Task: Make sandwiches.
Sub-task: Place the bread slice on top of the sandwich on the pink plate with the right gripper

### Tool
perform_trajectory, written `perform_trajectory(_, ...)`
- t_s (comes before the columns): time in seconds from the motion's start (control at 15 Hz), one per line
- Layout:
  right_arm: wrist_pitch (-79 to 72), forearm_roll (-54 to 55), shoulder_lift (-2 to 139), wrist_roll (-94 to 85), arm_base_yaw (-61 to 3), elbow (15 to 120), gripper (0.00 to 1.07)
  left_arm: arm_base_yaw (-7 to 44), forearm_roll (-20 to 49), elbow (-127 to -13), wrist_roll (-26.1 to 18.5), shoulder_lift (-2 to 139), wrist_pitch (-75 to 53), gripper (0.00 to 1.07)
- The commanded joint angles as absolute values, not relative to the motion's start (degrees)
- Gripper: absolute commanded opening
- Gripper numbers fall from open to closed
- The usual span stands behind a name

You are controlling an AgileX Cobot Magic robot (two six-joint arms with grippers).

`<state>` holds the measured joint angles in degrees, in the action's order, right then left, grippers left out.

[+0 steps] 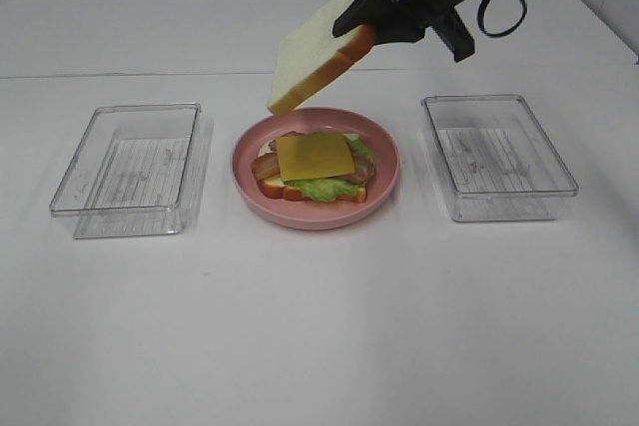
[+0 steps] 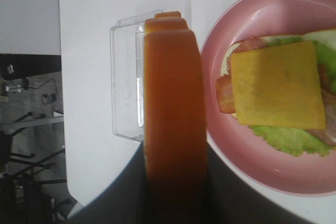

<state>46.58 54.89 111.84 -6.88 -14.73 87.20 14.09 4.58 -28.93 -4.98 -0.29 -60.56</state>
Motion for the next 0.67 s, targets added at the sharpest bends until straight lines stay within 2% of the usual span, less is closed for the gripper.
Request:
perform_trajectory(0.07,43.7,63.3,113.4,-12.4,-14.8,84.2,0.00,14.0,4.8,-28.6,-5.0,-1.6,-60.0,0.75)
perform_trajectory(0.4,43.9,77.6,124.8,-19.1,-14.8,83.7,0.00,14.0,4.8,-28.6,-5.0,-1.6,-60.0,0.75)
perform_trajectory(0.67,43.5,77.3,127.0,-19.1,-14.8,83.7,0.00,14.0,4.7,-28.6,-5.0,-1.6,-60.0,0.75)
